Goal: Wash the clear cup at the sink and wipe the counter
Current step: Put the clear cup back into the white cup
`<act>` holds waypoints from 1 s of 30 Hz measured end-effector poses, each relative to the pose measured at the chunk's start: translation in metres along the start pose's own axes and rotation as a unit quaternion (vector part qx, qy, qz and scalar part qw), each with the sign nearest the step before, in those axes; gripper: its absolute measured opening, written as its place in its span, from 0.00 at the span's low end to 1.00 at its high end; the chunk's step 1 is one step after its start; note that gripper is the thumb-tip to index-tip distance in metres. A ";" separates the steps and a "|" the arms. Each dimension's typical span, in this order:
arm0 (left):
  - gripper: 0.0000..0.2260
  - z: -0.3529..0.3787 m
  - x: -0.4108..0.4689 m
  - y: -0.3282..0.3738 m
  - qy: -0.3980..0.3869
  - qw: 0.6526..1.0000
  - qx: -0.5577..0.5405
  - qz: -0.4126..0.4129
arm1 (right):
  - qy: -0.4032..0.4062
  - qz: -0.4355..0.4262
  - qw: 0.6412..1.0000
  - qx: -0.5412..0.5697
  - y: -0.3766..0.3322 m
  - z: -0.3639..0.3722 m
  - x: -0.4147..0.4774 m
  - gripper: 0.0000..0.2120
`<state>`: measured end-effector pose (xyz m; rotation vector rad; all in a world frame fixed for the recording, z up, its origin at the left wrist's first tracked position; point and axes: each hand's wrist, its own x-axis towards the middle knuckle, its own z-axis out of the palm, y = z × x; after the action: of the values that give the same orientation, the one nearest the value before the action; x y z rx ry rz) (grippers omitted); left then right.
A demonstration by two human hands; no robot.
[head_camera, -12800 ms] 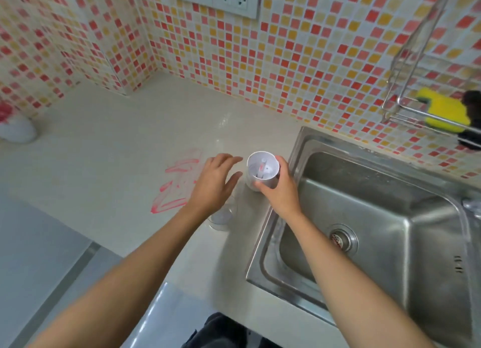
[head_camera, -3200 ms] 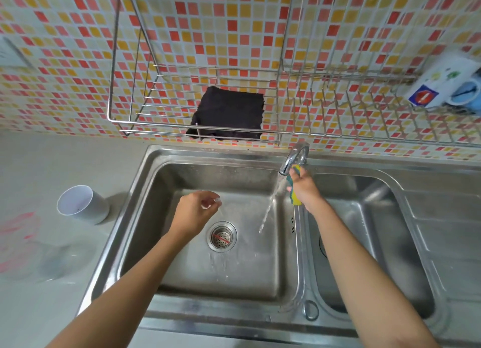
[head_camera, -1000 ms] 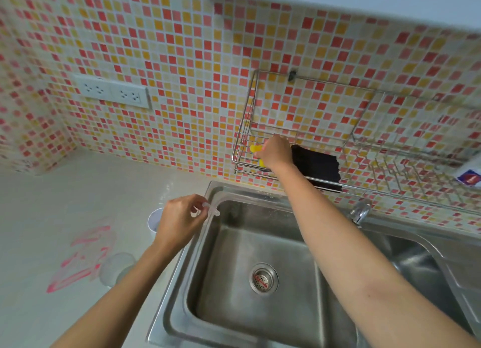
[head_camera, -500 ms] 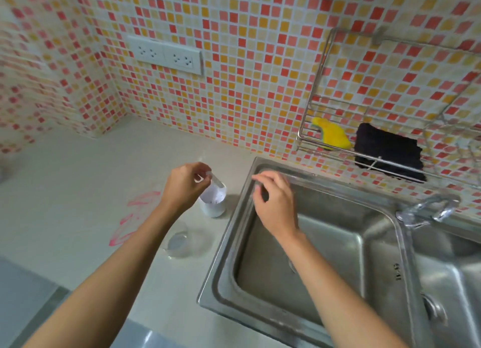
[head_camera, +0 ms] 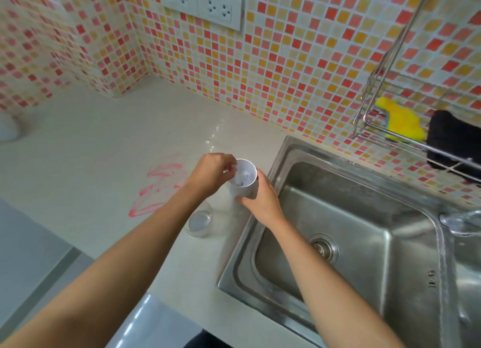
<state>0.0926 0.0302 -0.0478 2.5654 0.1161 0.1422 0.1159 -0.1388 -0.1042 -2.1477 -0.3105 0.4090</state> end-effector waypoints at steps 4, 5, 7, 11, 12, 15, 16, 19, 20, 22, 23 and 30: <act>0.07 0.002 0.004 -0.001 -0.016 1.000 -0.002 0.015 | 0.011 0.003 1.000 0.020 0.001 0.004 0.004 0.39; 0.07 0.002 0.005 -0.001 -0.021 1.000 -0.004 0.018 | 0.015 0.004 1.000 0.023 0.002 0.006 0.005 0.39; 0.07 0.004 0.008 0.003 -0.031 0.999 0.008 0.025 | 0.022 0.008 0.999 0.025 0.001 0.008 0.006 0.39; 0.08 0.009 0.018 0.013 -0.065 0.994 0.080 0.026 | 0.029 0.015 0.999 0.037 -0.001 0.012 0.009 0.39; 0.08 0.008 0.020 0.016 -0.074 0.993 0.088 0.020 | 0.029 0.015 0.999 0.039 -0.002 0.013 0.010 0.40; 0.09 0.003 0.026 0.018 -0.118 0.987 0.105 0.021 | 0.022 0.028 0.998 0.054 -0.003 0.013 0.012 0.42; 0.10 -0.001 0.024 0.015 -0.123 0.987 0.102 0.024 | 0.018 0.035 0.998 0.057 -0.004 0.012 0.012 0.43; 0.17 -0.015 -0.002 -0.006 -0.024 1.000 -0.005 0.000 | 0.006 0.019 0.999 0.048 -0.006 0.004 0.009 0.41; 0.21 -0.022 -0.017 -0.014 0.031 0.998 -0.056 -0.024 | 0.000 0.009 0.999 0.038 -0.007 -0.001 0.005 0.40; 0.28 -0.031 -0.057 -0.030 0.126 0.982 -0.115 -0.087 | -0.029 -0.010 1.000 0.005 -0.008 -0.012 -0.005 0.38; 0.31 -0.033 -0.078 -0.038 0.149 0.974 -0.125 -0.120 | -0.047 -0.022 0.998 -0.018 -0.008 -0.017 -0.011 0.37; 0.39 0.017 -0.155 -0.068 -0.043 0.970 -0.177 -0.162 | -0.120 -0.077 0.979 -0.143 -0.017 -0.031 -0.039 0.37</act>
<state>-0.0628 0.0612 -0.1110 2.1595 0.4327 -0.0687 0.0917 -0.1660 -0.0664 -2.3346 -0.7060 0.5622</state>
